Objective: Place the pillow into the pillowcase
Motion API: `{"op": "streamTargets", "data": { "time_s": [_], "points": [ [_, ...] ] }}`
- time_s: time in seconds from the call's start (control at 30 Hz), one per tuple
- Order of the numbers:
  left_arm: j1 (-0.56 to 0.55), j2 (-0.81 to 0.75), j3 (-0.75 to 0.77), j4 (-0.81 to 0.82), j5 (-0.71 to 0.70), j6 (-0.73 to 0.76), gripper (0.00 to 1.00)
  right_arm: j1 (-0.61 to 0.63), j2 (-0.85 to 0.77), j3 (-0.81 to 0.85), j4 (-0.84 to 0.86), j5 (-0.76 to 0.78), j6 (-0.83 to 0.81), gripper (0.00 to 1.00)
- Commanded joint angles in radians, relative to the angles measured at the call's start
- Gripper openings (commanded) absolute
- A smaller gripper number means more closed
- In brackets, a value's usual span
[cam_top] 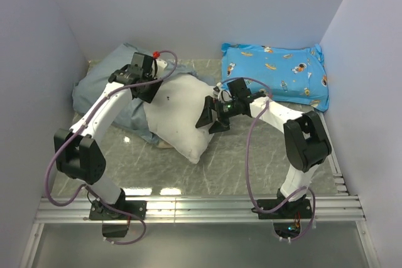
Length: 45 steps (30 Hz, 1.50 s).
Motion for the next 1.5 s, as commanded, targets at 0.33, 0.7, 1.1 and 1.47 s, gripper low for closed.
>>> {"op": "streamTargets", "data": {
  "time_s": [0.33,0.7,1.1,1.47],
  "points": [
    [-0.234,0.111,0.333,-0.280,0.665,0.015,0.00,0.025,0.048,0.036,0.442,-0.033,0.297,0.00],
    [-0.259,0.059,0.292,-0.220,1.080,-0.121,0.00,0.032,-0.033,-0.016,0.792,0.093,0.627,0.00],
    [-0.148,-0.329,-0.068,-0.156,0.407,0.116,0.69,0.029,-0.001,-0.109,0.866,0.115,0.694,0.00],
    [-0.140,-0.431,-0.391,0.019,0.135,0.141,0.66,0.011,-0.001,-0.053,0.903,0.105,0.803,0.00]
  ]
}}
